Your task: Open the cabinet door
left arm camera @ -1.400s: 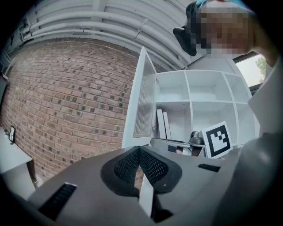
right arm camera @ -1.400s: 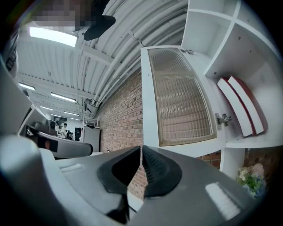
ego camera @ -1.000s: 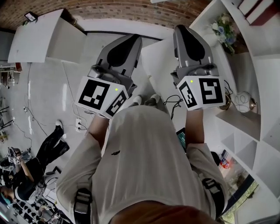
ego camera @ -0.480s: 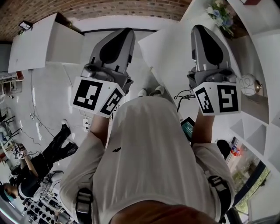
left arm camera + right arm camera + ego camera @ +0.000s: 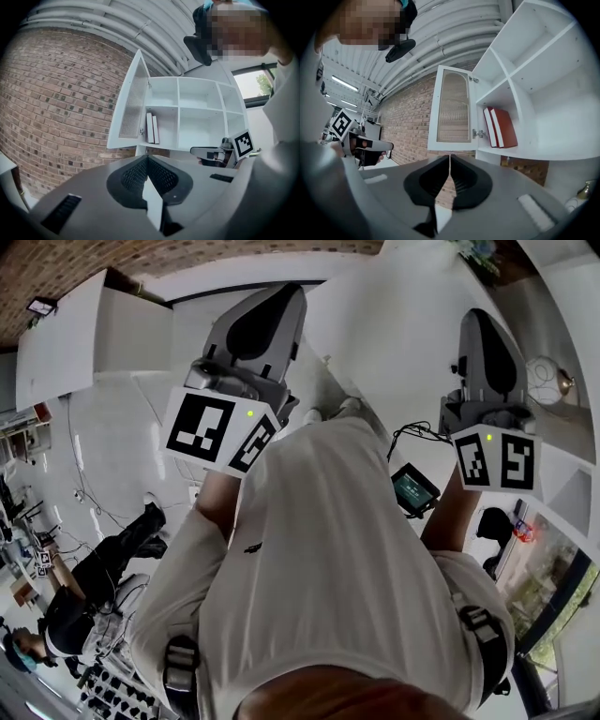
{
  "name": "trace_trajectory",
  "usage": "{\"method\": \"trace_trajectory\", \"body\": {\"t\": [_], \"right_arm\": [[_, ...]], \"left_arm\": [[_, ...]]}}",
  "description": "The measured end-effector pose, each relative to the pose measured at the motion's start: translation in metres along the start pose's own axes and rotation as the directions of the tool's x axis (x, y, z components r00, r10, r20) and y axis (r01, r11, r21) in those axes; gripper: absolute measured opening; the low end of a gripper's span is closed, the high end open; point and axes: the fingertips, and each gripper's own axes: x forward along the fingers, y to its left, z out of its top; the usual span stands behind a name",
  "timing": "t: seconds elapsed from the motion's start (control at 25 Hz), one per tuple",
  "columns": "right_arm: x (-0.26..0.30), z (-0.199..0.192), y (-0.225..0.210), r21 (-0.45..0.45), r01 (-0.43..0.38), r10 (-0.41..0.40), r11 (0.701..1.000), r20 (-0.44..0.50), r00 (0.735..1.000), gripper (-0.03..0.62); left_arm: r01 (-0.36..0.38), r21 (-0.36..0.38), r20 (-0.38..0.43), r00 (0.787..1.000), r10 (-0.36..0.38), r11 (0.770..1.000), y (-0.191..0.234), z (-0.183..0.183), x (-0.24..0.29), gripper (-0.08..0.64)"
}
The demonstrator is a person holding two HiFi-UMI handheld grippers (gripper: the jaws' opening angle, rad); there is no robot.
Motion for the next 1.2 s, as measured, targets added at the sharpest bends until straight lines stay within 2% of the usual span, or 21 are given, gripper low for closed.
{"method": "trace_trajectory", "body": {"t": [0.2, 0.4, 0.52, 0.68, 0.92, 1.2], "right_arm": [[-0.022, -0.02, 0.005, -0.013, 0.044, -0.045, 0.999, -0.037, 0.998, 0.021], [-0.036, -0.025, 0.02, -0.01, 0.064, -0.064, 0.998, -0.004, 0.998, 0.021], [-0.042, -0.036, 0.03, -0.044, 0.072, -0.073, 0.996, -0.017, 0.997, 0.021], [-0.038, -0.048, 0.048, -0.078, 0.065, -0.069, 0.995, -0.051, 0.996, 0.021], [-0.042, -0.062, 0.045, -0.041, 0.099, -0.102, 0.994, -0.069, 0.992, 0.021], [-0.052, -0.065, 0.041, -0.083, 0.139, -0.146, 0.987, -0.096, 0.985, 0.02]], "left_arm": [[0.038, 0.044, -0.01, 0.999, -0.037, 0.998, -0.007, -0.012, -0.005, 0.009], [0.06, 0.066, -0.016, 0.998, -0.059, 0.996, -0.012, -0.03, -0.009, 0.009], [0.08, 0.073, -0.008, 0.997, -0.079, 0.994, -0.019, -0.038, -0.014, 0.009], [0.116, 0.051, -0.023, 0.993, -0.115, 0.992, -0.023, -0.05, -0.015, 0.009], [0.181, 0.029, -0.055, 0.982, -0.179, 0.983, -0.034, -0.068, -0.004, 0.009], [0.194, -0.005, -0.066, 0.979, -0.194, 0.981, -0.027, -0.071, 0.0, 0.009]]}}
